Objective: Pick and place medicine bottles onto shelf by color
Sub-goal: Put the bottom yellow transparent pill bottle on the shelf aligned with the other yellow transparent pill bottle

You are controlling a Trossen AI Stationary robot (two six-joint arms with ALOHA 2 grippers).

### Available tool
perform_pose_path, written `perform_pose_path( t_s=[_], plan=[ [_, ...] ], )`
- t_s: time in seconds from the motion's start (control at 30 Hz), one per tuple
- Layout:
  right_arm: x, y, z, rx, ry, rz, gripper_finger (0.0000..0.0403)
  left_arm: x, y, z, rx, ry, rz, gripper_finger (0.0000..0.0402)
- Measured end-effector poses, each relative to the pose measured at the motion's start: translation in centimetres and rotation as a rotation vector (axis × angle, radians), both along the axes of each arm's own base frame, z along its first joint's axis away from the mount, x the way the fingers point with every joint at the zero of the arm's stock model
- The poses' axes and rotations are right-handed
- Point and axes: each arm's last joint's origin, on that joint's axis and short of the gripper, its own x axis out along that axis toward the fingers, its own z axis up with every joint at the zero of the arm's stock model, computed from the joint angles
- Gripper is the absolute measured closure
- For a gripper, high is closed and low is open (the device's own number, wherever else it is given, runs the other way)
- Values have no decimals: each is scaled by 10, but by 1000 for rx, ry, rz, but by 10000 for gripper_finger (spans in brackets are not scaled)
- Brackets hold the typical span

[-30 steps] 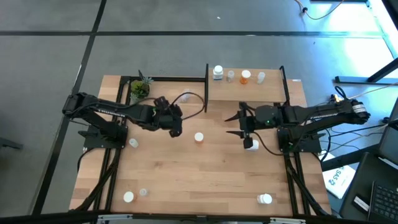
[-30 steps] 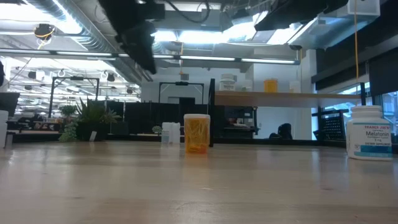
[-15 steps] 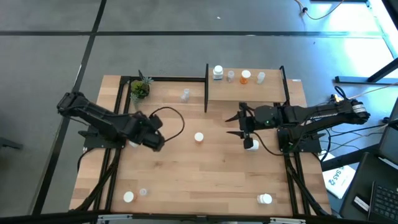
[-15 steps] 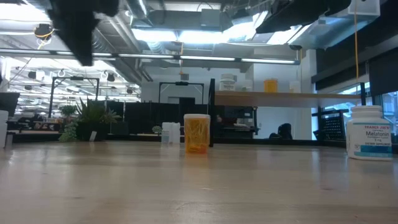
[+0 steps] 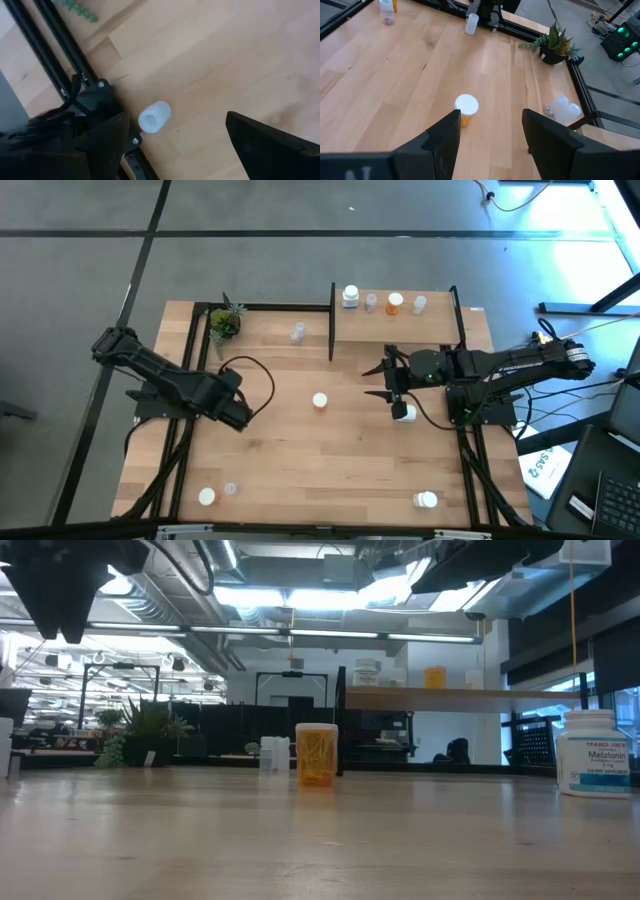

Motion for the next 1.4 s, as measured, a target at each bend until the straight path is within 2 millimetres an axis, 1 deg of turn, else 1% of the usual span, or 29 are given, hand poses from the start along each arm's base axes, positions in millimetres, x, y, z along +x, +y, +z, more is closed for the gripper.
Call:
perform_pose_path(
  t_s=[0.07,0.13,0.3,0.43,0.6,0.83,1.0,1.4],
  plan=[
    [0,0,0,1,0,0,189,-1,-2,-1,0,1,-15,75],
    [0,0,0,1,-1,-1,189,-3,-3,-7,-4,30,-22,75],
    [0,0,0,23,-4,-11,189,-12,-3,-34,-70,137,-29,75],
    [0,0,0,38,-4,-20,189,-14,-2,-54,-78,144,-66,75],
    [0,0,0,45,-3,-24,189,-18,0,-70,-78,151,-78,75],
    [0,0,0,45,-4,-24,189,-25,3,-83,-60,191,-71,75],
    [0,0,0,45,-4,-24,189,-26,4,-95,-68,172,-71,75],
    [0,0,0,45,-3,-24,189,-28,6,-99,-65,168,-45,75]
  ],
)
